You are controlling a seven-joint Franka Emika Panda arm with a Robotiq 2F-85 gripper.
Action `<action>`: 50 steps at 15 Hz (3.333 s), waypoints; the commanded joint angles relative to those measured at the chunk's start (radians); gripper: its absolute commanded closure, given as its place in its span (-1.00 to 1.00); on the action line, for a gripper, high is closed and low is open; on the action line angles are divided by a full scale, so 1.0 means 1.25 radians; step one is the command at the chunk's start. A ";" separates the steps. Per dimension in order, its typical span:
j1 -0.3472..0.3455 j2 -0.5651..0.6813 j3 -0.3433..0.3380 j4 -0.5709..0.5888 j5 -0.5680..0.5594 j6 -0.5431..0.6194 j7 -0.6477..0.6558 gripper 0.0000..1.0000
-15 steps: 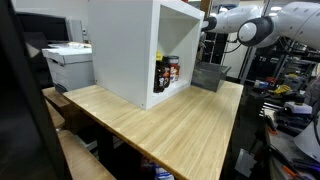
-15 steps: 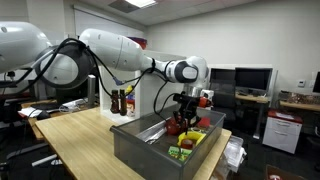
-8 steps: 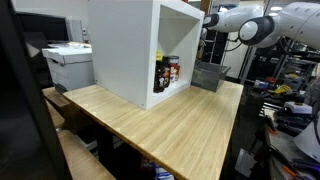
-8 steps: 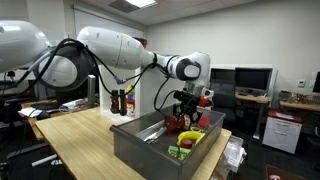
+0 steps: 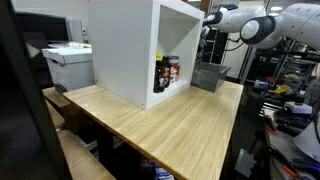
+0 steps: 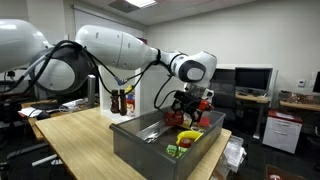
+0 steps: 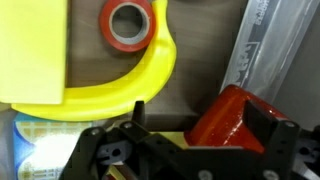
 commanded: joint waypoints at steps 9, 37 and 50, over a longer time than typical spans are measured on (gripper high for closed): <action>-0.029 0.000 0.045 0.001 0.070 0.000 0.000 -1.00; -0.072 0.014 0.077 -0.005 0.168 -0.038 0.170 -1.00; -0.096 0.024 0.101 -0.005 0.251 -0.044 0.321 -1.00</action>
